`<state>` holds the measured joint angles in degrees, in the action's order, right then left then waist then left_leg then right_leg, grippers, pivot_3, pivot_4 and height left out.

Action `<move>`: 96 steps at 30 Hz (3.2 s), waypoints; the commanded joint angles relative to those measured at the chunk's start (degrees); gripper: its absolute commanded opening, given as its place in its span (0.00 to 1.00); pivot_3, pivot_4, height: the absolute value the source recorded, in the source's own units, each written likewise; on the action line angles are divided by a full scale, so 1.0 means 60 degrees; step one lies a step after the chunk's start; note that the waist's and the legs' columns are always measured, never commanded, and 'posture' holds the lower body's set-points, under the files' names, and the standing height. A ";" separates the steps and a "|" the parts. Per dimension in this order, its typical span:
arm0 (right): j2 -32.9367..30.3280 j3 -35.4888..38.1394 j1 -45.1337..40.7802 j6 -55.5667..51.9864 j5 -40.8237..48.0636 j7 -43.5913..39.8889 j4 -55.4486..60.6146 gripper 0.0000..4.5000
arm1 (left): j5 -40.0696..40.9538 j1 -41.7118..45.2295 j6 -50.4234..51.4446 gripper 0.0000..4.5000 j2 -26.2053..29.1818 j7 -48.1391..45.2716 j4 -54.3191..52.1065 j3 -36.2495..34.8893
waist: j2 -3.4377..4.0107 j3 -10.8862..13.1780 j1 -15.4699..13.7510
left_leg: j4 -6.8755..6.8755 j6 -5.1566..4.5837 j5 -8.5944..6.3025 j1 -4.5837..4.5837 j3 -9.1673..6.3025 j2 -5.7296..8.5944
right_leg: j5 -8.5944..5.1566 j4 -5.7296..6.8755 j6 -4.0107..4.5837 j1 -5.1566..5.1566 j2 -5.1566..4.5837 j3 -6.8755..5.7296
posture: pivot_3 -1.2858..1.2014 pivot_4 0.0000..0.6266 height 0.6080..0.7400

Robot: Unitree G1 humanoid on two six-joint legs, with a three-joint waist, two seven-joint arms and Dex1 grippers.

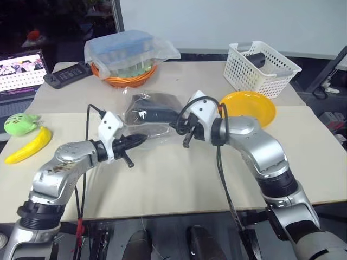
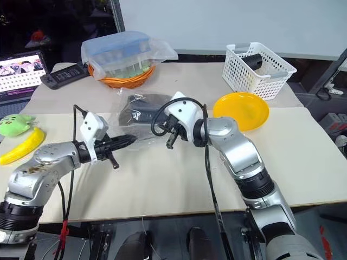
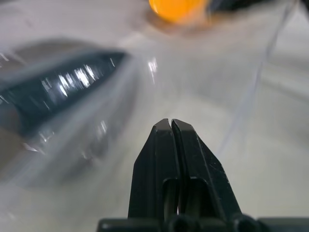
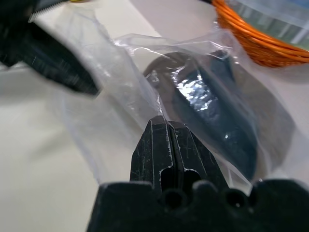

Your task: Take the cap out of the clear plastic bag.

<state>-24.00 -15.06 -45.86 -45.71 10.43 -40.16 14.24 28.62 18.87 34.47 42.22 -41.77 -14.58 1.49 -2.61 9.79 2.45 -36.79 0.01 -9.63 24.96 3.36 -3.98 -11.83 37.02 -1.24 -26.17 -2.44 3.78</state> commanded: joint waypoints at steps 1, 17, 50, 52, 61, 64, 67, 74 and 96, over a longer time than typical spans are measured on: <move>0.0145 0.0493 -0.0455 -0.0004 0.0198 0.0224 0.0450 0.00 | -0.0514 -0.0219 -0.0449 0.02 -0.0180 0.0065 0.0254 -0.0014 | 0.0000 0.0000 0.0000 | 0.0000 0.0000 0.0000 0.0000 0.0000 0.0000 | 0.0000 0.0000 0.0000 -0.0001 0.0000 0.0000 | 0.52 0.24 1.00; 0.1195 0.1392 -0.0712 0.1352 0.0744 0.0993 0.0538 0.00 | -0.2892 -0.1179 -0.1474 0.02 -0.1261 0.3768 0.2024 -0.1642 | 0.0000 0.0000 -0.0018 | -0.0001 0.0000 0.0000 0.0000 -0.0001 -0.0001 | 0.0010 0.0006 0.0002 0.0001 -0.0003 -0.0002 | 0.52 0.24 1.00; 0.0792 0.0438 -0.0481 0.0767 0.0501 0.0923 0.0190 0.00 | 0.4132 0.0618 0.2546 0.99 -0.7480 0.9381 -0.1130 -0.4862 | -0.0012 -0.0005 -0.0036 | -0.0013 -0.0001 0.0001 0.0005 -0.0021 0.0015 | 0.0029 -0.0014 -0.0008 0.0021 -0.0006 0.0000 | 0.52 0.24 1.00; 0.0771 0.0433 -0.0463 0.0727 0.0506 0.0894 0.0237 0.00 | 0.4280 0.0775 0.2304 0.99 -0.7960 0.9927 -0.0561 -0.5020 | -0.0012 -0.0005 -0.0038 | -0.0014 -0.0001 0.0001 0.0005 -0.0024 0.0017 | 0.0030 -0.0014 -0.0009 0.0022 -0.0004 0.0000 | 0.52 0.24 1.00; 0.0817 0.0324 -0.0486 0.0500 0.0531 0.0856 0.0378 0.00 | 0.3915 0.2374 0.0132 0.99 -0.8398 1.0254 0.2838 -0.5401 | -0.0015 -0.0005 -0.0055 | -0.0017 -0.0001 0.0001 0.0007 -0.0030 0.0023 | 0.0029 -0.0026 -0.0013 0.0024 -0.0001 -0.0001 | 0.52 0.24 1.00; 0.0808 0.0303 -0.0491 0.0416 0.0533 0.0845 0.0422 0.00 | 0.3815 0.2817 -0.0432 0.99 -0.8308 1.0217 0.3673 -0.5465 | -0.0015 -0.0005 -0.0057 | -0.0017 -0.0001 0.0001 0.0014 -0.0032 0.0025 | 0.0032 -0.0035 -0.0014 0.0024 -0.0002 -0.0001 | 0.52 0.24 1.00; 0.0770 0.0278 -0.0514 0.0326 0.0524 0.0838 0.0478 0.00 | 0.3888 0.3135 -0.0616 0.99 -0.8355 1.0737 0.4193 -0.5521 | -0.0016 -0.0006 -0.0061 | -0.0017 -0.0001 0.0001 0.0014 -0.0033 0.0026 | 0.0035 -0.0033 -0.0020 0.0024 -0.0002 -0.0001 | 0.52 0.24 1.00; 0.0689 0.0304 -0.0529 0.0217 0.0520 0.0865 0.0517 0.00 | 0.4148 0.3005 -0.0666 0.99 -0.8357 1.0973 0.4645 -0.5393 | -0.0013 -0.0009 -0.0063 | -0.0017 0.0000 0.0001 0.0008 -0.0033 0.0025 | 0.0037 -0.0034 -0.0023 0.0032 -0.0002 -0.0001 | 0.52 0.24 1.00; 0.0792 0.0183 -0.0648 0.0267 0.0477 0.0894 0.0427 0.00 | 0.4636 0.3886 0.0008 0.02 -0.8195 0.9945 0.5464 -0.5129 | -0.0014 -0.0012 -0.0271 | 0.0007 0.0002 -0.0007 -0.0041 -0.0039 0.0022 | 0.0050 -0.0169 -0.0051 0.0153 -0.0006 -0.0022 | 0.52 0.24 1.00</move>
<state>-19.51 -14.78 -48.34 -45.09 13.13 -34.84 15.27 54.29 43.13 31.31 -5.18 16.67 23.26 -30.96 -2.70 9.72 0.82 -36.74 0.02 -9.67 24.72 3.13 -3.85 -11.53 36.00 -1.55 -25.26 -2.48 3.65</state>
